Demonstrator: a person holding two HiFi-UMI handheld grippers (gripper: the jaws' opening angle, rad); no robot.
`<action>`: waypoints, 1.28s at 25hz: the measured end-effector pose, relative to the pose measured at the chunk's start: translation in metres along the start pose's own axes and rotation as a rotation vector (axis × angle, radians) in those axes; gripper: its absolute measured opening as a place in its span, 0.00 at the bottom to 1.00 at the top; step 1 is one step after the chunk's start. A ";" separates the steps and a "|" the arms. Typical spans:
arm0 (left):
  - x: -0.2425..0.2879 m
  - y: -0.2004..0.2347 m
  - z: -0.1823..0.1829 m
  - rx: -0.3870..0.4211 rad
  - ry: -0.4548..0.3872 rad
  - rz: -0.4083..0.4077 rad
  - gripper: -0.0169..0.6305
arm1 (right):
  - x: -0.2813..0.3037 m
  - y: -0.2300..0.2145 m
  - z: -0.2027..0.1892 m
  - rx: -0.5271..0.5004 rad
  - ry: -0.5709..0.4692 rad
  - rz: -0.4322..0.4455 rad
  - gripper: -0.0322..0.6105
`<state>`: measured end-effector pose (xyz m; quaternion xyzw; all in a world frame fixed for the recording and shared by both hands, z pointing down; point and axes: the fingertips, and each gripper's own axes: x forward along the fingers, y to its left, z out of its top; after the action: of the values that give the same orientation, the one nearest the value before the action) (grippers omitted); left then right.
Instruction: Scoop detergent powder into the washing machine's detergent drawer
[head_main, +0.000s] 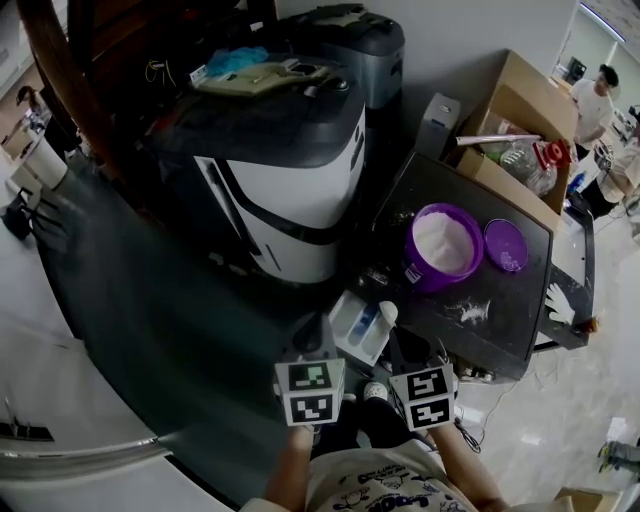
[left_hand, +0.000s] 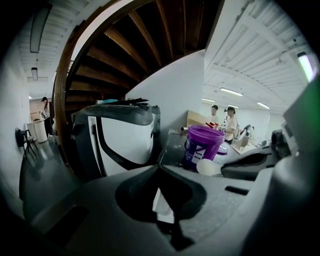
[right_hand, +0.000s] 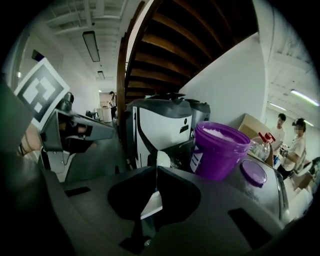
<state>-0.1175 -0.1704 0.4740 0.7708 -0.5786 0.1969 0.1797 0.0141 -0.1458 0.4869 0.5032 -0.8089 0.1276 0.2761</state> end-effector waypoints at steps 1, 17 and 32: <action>-0.001 -0.001 0.004 0.004 -0.008 0.000 0.03 | -0.003 -0.001 0.008 0.007 -0.022 0.001 0.08; -0.025 -0.010 0.075 0.055 -0.170 0.049 0.03 | -0.046 -0.030 0.106 0.049 -0.296 -0.052 0.08; -0.048 -0.016 0.127 0.082 -0.285 0.069 0.03 | -0.074 -0.052 0.157 0.072 -0.456 -0.076 0.08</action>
<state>-0.1020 -0.1906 0.3395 0.7774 -0.6158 0.1149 0.0574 0.0352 -0.1905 0.3131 0.5586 -0.8258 0.0292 0.0727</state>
